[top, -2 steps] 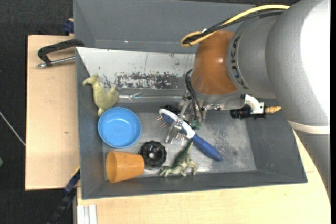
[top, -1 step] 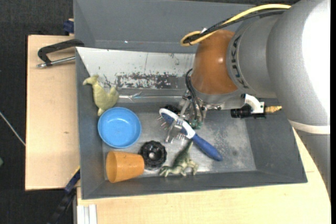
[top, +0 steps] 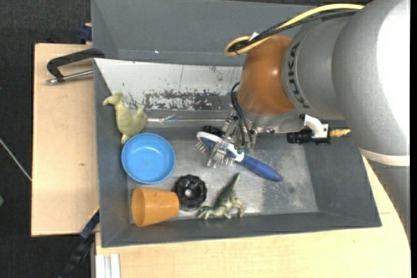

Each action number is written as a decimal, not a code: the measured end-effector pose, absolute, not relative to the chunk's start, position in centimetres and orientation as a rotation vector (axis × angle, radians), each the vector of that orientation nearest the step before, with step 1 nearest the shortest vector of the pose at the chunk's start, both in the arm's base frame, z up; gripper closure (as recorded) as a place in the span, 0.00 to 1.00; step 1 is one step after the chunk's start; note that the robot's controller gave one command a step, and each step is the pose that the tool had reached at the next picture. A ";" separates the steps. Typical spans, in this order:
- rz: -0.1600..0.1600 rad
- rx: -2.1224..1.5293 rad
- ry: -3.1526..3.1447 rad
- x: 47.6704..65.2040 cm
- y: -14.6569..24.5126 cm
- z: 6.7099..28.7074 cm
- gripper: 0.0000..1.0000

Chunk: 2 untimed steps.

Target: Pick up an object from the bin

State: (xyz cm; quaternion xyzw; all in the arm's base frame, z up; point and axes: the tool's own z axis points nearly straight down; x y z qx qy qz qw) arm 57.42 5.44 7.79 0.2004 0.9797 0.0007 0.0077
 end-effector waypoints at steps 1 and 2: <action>0.004 0.626 3.072 57.6 5.5 11.0 1.00; 0.002 0.624 3.075 57.6 5.6 11.0 1.00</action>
Offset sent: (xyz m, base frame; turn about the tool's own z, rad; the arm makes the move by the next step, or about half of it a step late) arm -0.0001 0.0001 0.0293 0.0000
